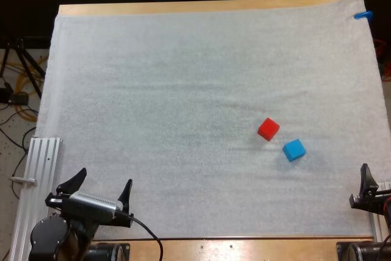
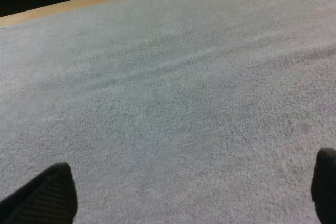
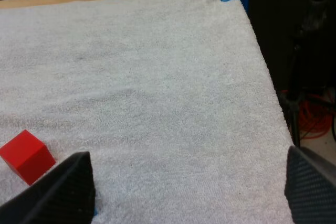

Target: Stack red cube on blue cube

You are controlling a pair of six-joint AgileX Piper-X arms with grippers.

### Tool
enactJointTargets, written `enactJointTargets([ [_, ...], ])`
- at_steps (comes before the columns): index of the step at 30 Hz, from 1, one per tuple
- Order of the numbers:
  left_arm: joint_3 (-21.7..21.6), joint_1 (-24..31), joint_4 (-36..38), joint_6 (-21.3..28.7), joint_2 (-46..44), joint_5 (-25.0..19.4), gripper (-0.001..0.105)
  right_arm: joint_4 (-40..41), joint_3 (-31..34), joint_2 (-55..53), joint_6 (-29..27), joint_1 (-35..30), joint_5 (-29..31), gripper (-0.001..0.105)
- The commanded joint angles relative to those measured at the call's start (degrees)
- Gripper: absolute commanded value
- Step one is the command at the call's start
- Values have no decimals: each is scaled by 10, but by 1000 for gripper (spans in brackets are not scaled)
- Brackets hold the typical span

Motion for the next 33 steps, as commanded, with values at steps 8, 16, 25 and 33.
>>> enactJointTargets([
  [8, -1, 1, -7, -5, -80, 2, 87, 2, -1, -24, -4, 0, -1, 72],
  [16, -1, 1, -7, -5, -80, 2, 87, 2, -1, -22, -7, 0, -1, 72],
  [25, -64, -23, -10, -5, -4, 19, 87, 5, -65, 54, -9, 0, -1, 72],
  [33, -150, -137, -1, 11, 153, 41, 87, 38, -172, 200, -36, 0, -82, 72],
])
